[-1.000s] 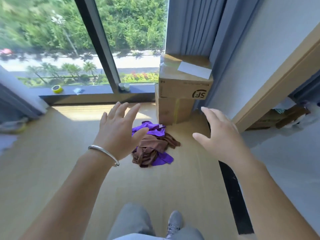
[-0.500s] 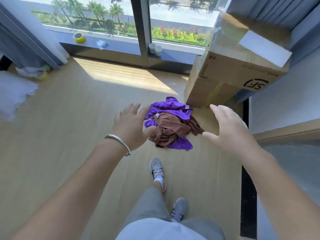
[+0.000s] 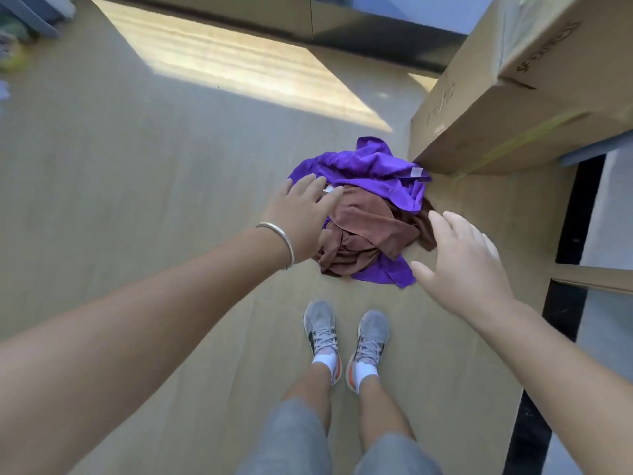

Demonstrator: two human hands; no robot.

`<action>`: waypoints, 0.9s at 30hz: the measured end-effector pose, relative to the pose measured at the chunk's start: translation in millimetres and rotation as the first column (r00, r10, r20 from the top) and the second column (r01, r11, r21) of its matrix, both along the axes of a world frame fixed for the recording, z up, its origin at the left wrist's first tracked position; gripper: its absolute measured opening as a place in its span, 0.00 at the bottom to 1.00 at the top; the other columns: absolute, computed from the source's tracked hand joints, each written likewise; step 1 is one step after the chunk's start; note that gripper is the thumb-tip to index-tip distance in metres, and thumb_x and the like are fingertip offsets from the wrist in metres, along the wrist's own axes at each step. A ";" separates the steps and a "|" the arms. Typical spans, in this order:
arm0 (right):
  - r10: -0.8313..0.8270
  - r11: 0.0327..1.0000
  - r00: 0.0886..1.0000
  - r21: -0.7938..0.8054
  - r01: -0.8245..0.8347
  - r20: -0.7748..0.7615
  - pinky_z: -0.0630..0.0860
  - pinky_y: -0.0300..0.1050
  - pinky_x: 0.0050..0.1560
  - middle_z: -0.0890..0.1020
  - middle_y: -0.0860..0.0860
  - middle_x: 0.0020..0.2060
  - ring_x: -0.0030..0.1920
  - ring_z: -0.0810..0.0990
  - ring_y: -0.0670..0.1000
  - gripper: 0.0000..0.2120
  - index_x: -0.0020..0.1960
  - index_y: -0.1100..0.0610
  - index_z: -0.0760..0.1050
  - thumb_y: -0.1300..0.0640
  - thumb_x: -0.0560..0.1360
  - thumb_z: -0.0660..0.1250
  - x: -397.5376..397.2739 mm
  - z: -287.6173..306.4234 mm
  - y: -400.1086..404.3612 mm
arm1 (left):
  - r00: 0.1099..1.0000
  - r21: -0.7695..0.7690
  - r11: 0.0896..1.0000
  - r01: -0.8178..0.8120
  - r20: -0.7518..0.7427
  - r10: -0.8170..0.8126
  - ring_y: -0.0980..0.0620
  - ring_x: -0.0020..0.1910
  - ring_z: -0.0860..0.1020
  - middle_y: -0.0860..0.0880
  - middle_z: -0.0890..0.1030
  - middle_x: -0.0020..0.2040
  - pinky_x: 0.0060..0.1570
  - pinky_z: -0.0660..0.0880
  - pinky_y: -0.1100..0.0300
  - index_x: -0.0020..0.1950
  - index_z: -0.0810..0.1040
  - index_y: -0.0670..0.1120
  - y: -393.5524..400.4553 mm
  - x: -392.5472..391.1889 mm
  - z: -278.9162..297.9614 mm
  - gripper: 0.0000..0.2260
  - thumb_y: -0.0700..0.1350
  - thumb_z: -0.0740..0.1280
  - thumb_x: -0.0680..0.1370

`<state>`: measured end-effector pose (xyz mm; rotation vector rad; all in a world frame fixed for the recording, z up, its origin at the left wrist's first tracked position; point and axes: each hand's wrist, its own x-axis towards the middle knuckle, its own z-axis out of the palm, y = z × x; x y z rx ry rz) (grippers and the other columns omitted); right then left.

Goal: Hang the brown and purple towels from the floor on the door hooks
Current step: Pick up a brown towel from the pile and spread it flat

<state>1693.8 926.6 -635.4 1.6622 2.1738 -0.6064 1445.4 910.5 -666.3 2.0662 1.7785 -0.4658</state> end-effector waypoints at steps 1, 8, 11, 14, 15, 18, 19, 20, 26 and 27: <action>0.003 1.000 1.000 -0.018 -0.002 0.010 0.58 0.53 0.73 0.62 0.54 0.74 0.74 0.60 0.54 0.37 0.77 0.56 0.57 0.48 0.73 0.68 0.9 -26.8 2.9 | 0.999 -0.019 0.999 0.032 -0.009 -0.032 0.46 0.77 0.53 0.46 0.55 0.78 0.74 0.54 0.49 0.79 0.50 0.51 6.2 -0.7 -27.6 0.31 0.56 0.60 0.80; -0.002 0.991 0.998 -0.132 0.010 0.057 0.60 0.53 0.71 0.63 0.54 0.74 0.74 0.61 0.55 0.38 0.76 0.57 0.57 0.47 0.72 0.69 18.3 -208.5 3.7 | 0.994 -0.114 0.988 0.107 0.029 -0.105 0.47 0.75 0.57 0.47 0.59 0.76 0.72 0.57 0.52 0.78 0.53 0.48 32.2 6.7 -203.7 0.30 0.53 0.60 0.79; 0.032 0.991 0.998 -0.134 -0.025 0.055 0.57 0.52 0.72 0.61 0.55 0.75 0.75 0.58 0.55 0.39 0.77 0.56 0.56 0.47 0.72 0.69 25.5 -276.5 4.2 | 0.983 -0.067 0.981 0.184 0.003 -0.184 0.47 0.77 0.54 0.47 0.57 0.77 0.74 0.54 0.52 0.79 0.51 0.48 42.0 17.0 -270.4 0.30 0.48 0.60 0.80; 0.048 0.992 0.998 -0.119 -0.042 0.047 0.57 0.52 0.73 0.58 0.54 0.76 0.75 0.57 0.54 0.40 0.78 0.56 0.54 0.47 0.72 0.69 32.8 -339.5 8.0 | 0.966 -0.034 0.966 0.256 -0.020 -0.257 0.47 0.77 0.52 0.46 0.55 0.78 0.74 0.51 0.53 0.79 0.51 0.48 52.5 25.2 -330.2 0.30 0.46 0.60 0.79; 0.045 0.993 0.998 -0.109 -0.041 0.040 0.56 0.51 0.74 0.58 0.54 0.76 0.75 0.57 0.54 0.41 0.78 0.56 0.53 0.47 0.72 0.68 34.7 -358.6 10.4 | 0.959 -0.031 0.959 0.282 -0.025 -0.283 0.47 0.77 0.52 0.46 0.55 0.78 0.74 0.52 0.53 0.78 0.52 0.48 56.1 26.8 -347.7 0.31 0.45 0.61 0.79; 0.058 0.995 0.997 -0.084 -0.054 0.048 0.54 0.51 0.74 0.55 0.54 0.77 0.76 0.54 0.54 0.42 0.78 0.56 0.51 0.46 0.73 0.68 39.4 -407.6 17.4 | 0.934 -0.038 0.936 0.350 -0.058 -0.352 0.46 0.77 0.50 0.45 0.51 0.78 0.74 0.51 0.51 0.78 0.50 0.48 63.1 28.1 -391.7 0.36 0.48 0.66 0.76; 0.070 0.995 0.996 -0.079 -0.066 0.057 0.53 0.51 0.74 0.54 0.54 0.77 0.76 0.53 0.53 0.42 0.78 0.56 0.50 0.45 0.73 0.68 40.5 -420.7 18.8 | 0.926 -0.038 0.929 0.367 -0.077 -0.369 0.46 0.78 0.49 0.44 0.50 0.79 0.74 0.51 0.51 0.78 0.49 0.48 64.2 27.8 -403.3 0.38 0.50 0.67 0.74; 0.081 0.994 0.995 -0.076 -0.076 0.064 0.53 0.51 0.75 0.53 0.54 0.77 0.77 0.52 0.53 0.42 0.78 0.56 0.49 0.45 0.73 0.67 40.8 -432.3 19.2 | 0.922 -0.033 0.927 0.374 -0.098 -0.376 0.45 0.78 0.49 0.44 0.50 0.79 0.75 0.51 0.50 0.78 0.49 0.48 64.8 27.2 -413.7 0.40 0.52 0.68 0.73; 0.087 0.996 0.992 -0.011 -0.086 0.094 0.55 0.53 0.74 0.52 0.54 0.78 0.77 0.51 0.54 0.37 0.78 0.57 0.50 0.49 0.75 0.64 35.0 -472.1 22.4 | 0.948 0.081 0.951 0.300 -0.135 -0.287 0.46 0.77 0.53 0.45 0.52 0.79 0.73 0.53 0.50 0.79 0.48 0.53 69.0 27.9 -446.7 0.28 0.49 0.56 0.81; 0.086 0.996 0.992 0.008 -0.087 0.092 0.55 0.54 0.74 0.53 0.54 0.77 0.77 0.52 0.54 0.34 0.78 0.57 0.51 0.52 0.77 0.61 34.1 -473.8 24.6 | 0.952 0.089 0.954 0.288 -0.131 -0.275 0.47 0.77 0.54 0.46 0.52 0.79 0.73 0.54 0.50 0.79 0.48 0.53 69.2 28.0 -447.3 0.26 0.47 0.53 0.82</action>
